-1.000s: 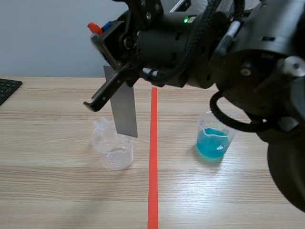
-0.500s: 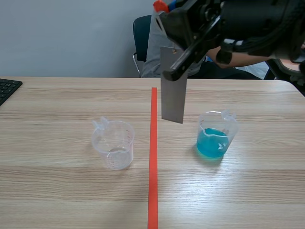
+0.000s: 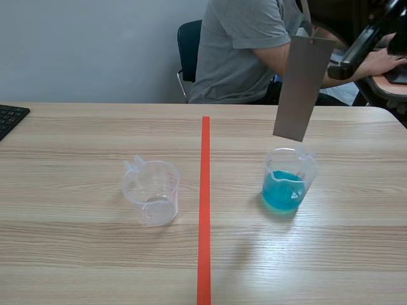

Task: Do the redox reaction experiment.
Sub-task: 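Move the plate over the blue solution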

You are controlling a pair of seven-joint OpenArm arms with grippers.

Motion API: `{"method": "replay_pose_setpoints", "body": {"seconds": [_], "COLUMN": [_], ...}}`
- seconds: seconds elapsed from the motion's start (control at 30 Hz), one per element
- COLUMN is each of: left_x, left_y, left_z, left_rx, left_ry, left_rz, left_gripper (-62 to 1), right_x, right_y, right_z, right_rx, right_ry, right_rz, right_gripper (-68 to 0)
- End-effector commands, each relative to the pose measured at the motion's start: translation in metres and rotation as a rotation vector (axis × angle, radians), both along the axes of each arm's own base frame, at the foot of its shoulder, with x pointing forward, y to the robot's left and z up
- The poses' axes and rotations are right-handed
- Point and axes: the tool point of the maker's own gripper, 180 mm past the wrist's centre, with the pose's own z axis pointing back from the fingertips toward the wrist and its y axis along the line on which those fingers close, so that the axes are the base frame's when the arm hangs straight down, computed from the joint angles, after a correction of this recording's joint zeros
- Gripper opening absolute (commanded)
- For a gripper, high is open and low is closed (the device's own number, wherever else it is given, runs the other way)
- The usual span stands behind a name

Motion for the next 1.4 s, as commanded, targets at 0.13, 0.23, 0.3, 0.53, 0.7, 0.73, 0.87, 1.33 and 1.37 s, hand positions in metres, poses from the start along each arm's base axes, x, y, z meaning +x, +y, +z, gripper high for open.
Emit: {"method": "replay_pose_setpoints", "body": {"seconds": [0.13, 0.23, 0.3, 0.53, 0.7, 0.73, 0.87, 1.33, 1.37], "left_x": [0.003, 0.003, 0.003, 0.003, 0.004, 0.004, 0.006, 0.049, 0.056], "left_y": [-0.005, -0.005, -0.005, -0.005, -0.003, -0.002, 0.006, -0.004, -0.007], "left_z": [0.003, 0.003, 0.003, 0.003, 0.004, 0.004, 0.010, 0.070, 0.075], "left_rx": [-0.012, -0.012, -0.012, -0.012, -0.007, -0.004, 0.015, -0.018, -0.019], "left_ry": [-0.015, -0.015, -0.015, -0.015, -0.016, -0.016, -0.017, -0.117, -0.136], "left_rz": [-0.003, -0.004, -0.004, -0.003, -0.010, -0.014, -0.052, -0.215, -0.231], "left_gripper": [-57.7, -57.7, -57.7, -57.7, -57.7, -57.7, -57.7, -57.7, -57.7], "right_x": [0.004, 0.008, 0.011, 0.020, 0.026, 0.027, 0.031, 0.033, 0.033], "right_y": [-0.011, -0.017, -0.021, -0.034, -0.040, -0.041, -0.043, -0.037, -0.037], "right_z": [0.006, 0.000, -0.004, -0.012, -0.010, -0.009, -0.006, -0.007, -0.007], "right_rx": [0.041, 0.073, 0.087, 0.132, 0.142, 0.146, 0.149, 0.159, 0.159], "right_ry": [0.000, 0.030, 0.046, 0.062, 0.061, 0.059, 0.052, 0.055, 0.055], "right_rz": [0.004, 0.009, 0.012, -0.007, -0.002, -0.002, -0.001, 0.023, 0.023], "right_gripper": [-66.3, -66.2, -66.2, -66.2, -66.2, -66.2, -66.2, -66.2, -66.2]}}
